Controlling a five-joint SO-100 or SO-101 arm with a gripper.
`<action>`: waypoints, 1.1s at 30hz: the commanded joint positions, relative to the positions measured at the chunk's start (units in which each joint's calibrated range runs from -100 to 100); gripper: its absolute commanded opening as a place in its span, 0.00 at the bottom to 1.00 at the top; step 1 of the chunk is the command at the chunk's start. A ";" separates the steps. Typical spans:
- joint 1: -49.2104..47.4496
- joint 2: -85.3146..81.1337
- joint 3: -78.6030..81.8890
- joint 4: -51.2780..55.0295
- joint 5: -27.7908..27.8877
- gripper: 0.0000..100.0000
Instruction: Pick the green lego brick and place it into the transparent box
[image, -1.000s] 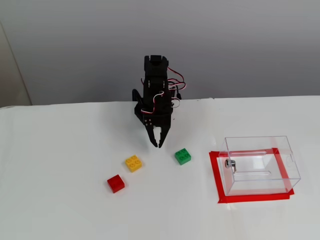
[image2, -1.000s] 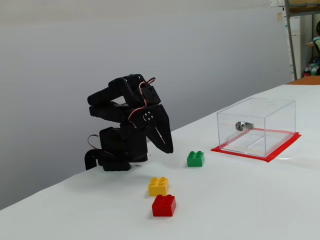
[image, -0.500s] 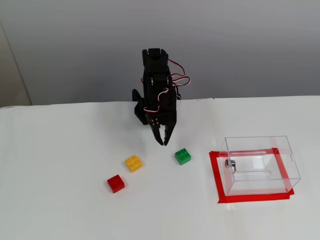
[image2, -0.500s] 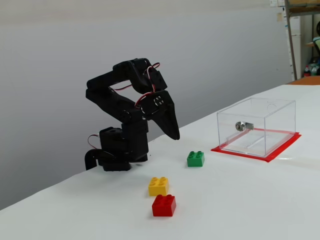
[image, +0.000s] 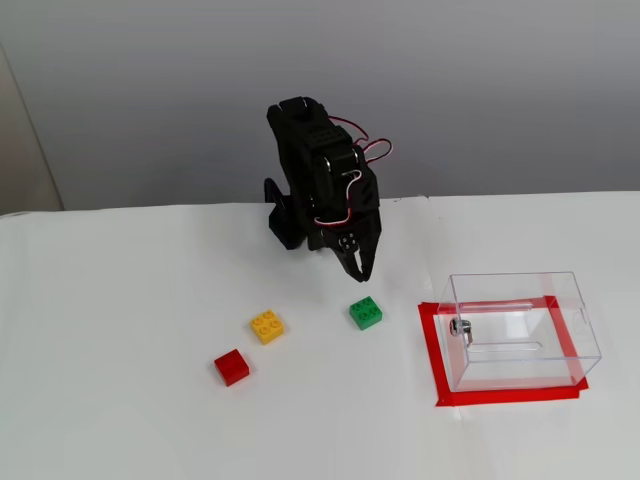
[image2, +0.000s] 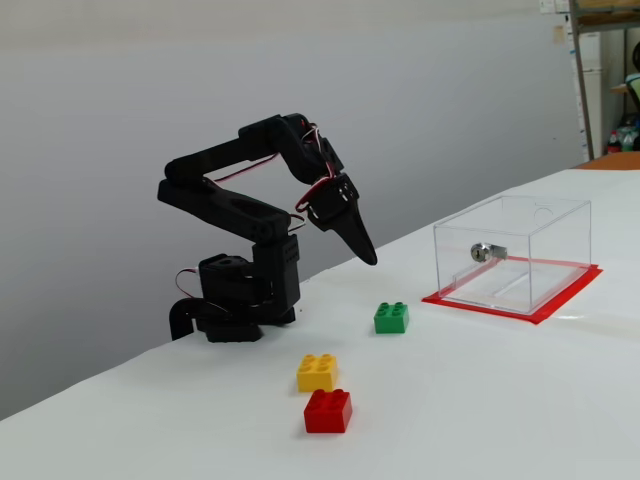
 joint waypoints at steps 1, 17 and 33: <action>-2.60 0.38 -2.50 -0.75 -0.26 0.01; -4.08 11.41 -2.68 -3.53 -0.42 0.02; -6.15 14.29 -2.50 -9.80 -3.03 0.02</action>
